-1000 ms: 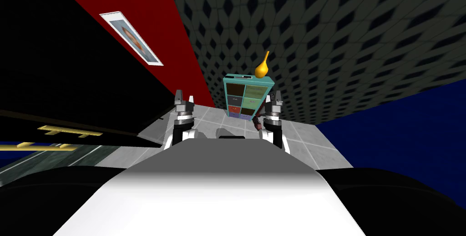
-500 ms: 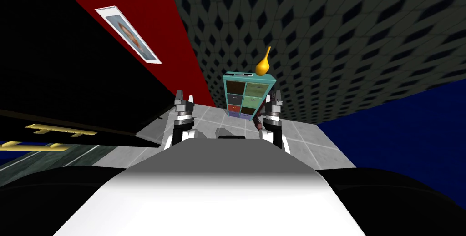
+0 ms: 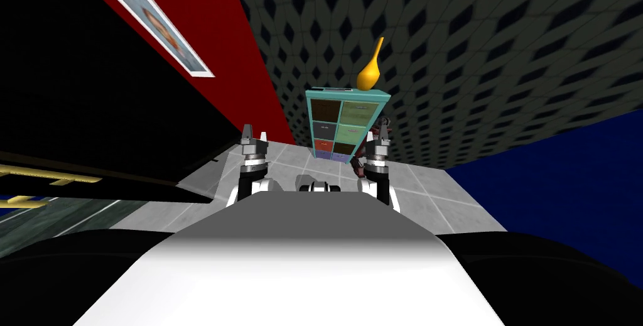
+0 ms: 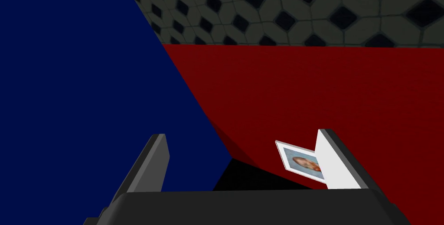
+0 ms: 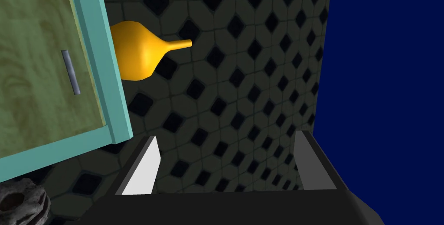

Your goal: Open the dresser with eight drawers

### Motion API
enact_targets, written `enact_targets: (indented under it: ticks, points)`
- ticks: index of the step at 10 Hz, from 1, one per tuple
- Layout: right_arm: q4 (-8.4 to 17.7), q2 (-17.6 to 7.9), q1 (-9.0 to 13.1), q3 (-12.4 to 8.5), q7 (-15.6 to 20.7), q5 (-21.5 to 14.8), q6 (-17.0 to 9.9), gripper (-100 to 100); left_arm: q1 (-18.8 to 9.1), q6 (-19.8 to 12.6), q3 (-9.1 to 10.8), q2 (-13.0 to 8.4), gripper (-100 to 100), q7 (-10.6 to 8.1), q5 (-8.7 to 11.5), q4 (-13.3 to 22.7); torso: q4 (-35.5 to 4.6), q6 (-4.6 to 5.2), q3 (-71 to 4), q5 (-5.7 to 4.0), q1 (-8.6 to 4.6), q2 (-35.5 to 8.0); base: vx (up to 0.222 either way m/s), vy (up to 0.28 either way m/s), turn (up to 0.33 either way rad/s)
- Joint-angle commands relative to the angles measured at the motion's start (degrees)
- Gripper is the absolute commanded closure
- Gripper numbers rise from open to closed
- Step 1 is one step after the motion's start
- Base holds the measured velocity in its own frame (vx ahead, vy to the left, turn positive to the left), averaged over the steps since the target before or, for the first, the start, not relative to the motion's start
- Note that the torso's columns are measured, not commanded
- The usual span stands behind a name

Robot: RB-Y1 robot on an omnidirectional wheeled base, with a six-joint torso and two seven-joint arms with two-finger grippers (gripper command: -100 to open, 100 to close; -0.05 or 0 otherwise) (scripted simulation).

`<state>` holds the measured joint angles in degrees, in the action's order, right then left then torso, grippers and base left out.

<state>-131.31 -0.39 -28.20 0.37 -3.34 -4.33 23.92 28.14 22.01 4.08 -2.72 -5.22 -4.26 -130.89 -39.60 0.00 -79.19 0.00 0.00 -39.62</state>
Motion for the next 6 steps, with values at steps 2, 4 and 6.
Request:
enact_targets:
  ticks: [2, 4, 6]
  points:
    - [-0.2, -4.9, -0.3, -0.7, 1.5, -1.9, -0.2, -100, 0.0, 0.0, 0.0, 0.0, 0, 0.0, 0.0, 0.0, -2.4, 0.0, -5.1, 0.01, 0.03, -2.4, 0.049, 0.023, -0.037]
    - [-0.5, -7.3, -0.6, -1.5, 3.1, -4.0, -0.4, -100, 0.0, 0.0, 0.0, 0.0, 0, 0.0, 0.0, 0.0, -2.6, 0.0, -5.4, 0.02, 0.07, -2.5, 0.076, 0.048, -0.047]
    - [-1.0, -9.3, -1.0, -2.5, 5.2, -6.6, -0.7, -100, 0.0, 0.0, -0.01, 0.0, 0, 0.0, 0.0, 0.0, -2.7, 0.0, -5.4, 0.02, 0.06, -2.6, 0.112, 0.07, -0.068]
